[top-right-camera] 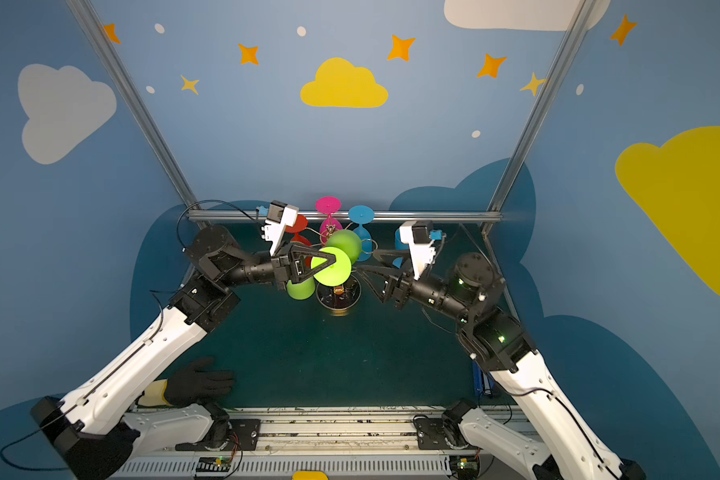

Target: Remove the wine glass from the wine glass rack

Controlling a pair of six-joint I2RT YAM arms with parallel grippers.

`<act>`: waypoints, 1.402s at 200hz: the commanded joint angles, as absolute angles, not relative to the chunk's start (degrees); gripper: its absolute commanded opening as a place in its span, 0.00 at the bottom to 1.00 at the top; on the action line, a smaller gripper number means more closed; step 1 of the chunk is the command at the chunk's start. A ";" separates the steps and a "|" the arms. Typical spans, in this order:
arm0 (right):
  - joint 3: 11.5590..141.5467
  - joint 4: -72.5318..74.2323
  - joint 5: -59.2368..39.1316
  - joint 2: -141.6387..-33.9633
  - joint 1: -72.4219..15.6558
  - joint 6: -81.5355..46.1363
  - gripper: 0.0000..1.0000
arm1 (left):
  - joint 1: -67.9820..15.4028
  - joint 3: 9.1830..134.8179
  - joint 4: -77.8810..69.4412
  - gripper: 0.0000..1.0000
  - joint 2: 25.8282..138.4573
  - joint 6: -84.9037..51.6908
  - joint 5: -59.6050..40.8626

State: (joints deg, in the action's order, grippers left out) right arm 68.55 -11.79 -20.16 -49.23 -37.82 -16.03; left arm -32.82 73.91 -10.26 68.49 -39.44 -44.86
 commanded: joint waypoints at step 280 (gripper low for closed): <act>66.44 17.61 -27.95 -70.80 -37.71 18.59 0.88 | -30.31 75.86 -22.63 0.03 68.11 -62.14 -48.07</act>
State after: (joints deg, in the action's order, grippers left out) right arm 64.71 16.45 -27.94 -69.95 -37.80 19.73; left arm -30.02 75.64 -17.69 68.90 -60.03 -46.39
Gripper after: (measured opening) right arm 0.885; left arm 0.052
